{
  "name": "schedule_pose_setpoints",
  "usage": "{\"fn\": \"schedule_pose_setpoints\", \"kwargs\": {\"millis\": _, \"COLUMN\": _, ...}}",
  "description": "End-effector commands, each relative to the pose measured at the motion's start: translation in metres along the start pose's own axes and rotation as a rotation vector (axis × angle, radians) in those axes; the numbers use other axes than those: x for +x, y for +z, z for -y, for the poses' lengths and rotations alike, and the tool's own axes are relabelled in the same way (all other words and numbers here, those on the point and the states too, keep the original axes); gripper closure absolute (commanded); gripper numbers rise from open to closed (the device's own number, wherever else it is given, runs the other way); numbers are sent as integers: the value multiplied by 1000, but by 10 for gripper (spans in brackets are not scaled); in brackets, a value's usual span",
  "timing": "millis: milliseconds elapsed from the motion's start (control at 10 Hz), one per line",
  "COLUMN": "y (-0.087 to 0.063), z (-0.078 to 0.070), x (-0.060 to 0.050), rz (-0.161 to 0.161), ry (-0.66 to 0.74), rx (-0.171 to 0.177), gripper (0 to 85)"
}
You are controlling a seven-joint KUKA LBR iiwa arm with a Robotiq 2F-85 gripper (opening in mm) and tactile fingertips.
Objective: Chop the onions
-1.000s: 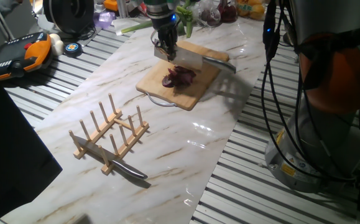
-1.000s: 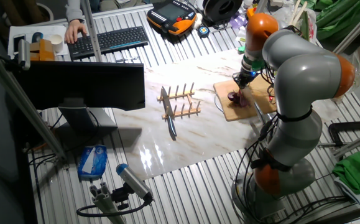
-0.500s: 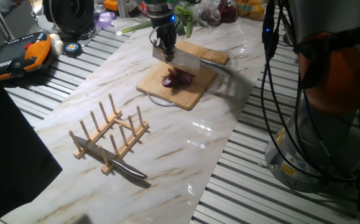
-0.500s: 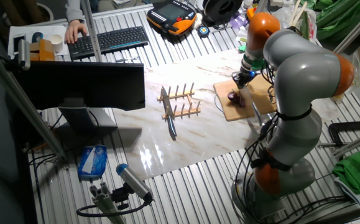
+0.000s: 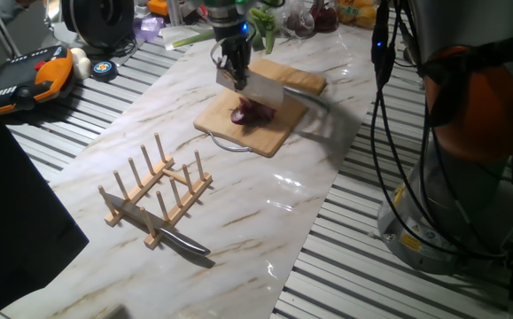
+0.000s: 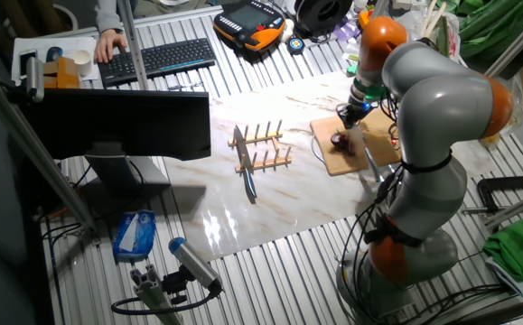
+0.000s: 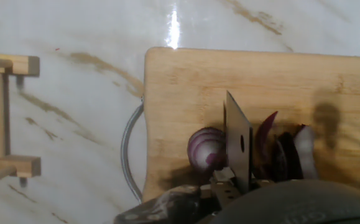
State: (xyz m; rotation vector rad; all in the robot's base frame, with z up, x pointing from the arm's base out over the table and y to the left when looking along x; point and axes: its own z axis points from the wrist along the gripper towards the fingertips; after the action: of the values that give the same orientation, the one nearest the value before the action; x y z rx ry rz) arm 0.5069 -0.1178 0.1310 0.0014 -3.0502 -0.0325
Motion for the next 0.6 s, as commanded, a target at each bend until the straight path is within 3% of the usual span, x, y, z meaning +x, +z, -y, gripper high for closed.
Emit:
{"fn": "schedule_pose_setpoints", "kwargs": {"millis": 0, "y": 3, "z": -5, "x": -1, "rz": 4, "ry": 4, "rx": -1, "gripper": 843}}
{"fn": "schedule_pose_setpoints", "kwargs": {"millis": 100, "y": 5, "z": -12, "x": -3, "rz": 24, "ry": 6, "rx": 11, "gripper": 843}}
{"fn": "schedule_pose_setpoints", "kwargs": {"millis": 500, "y": -5, "z": -38, "x": -2, "rz": 20, "ry": 28, "rx": 9, "gripper": 843}}
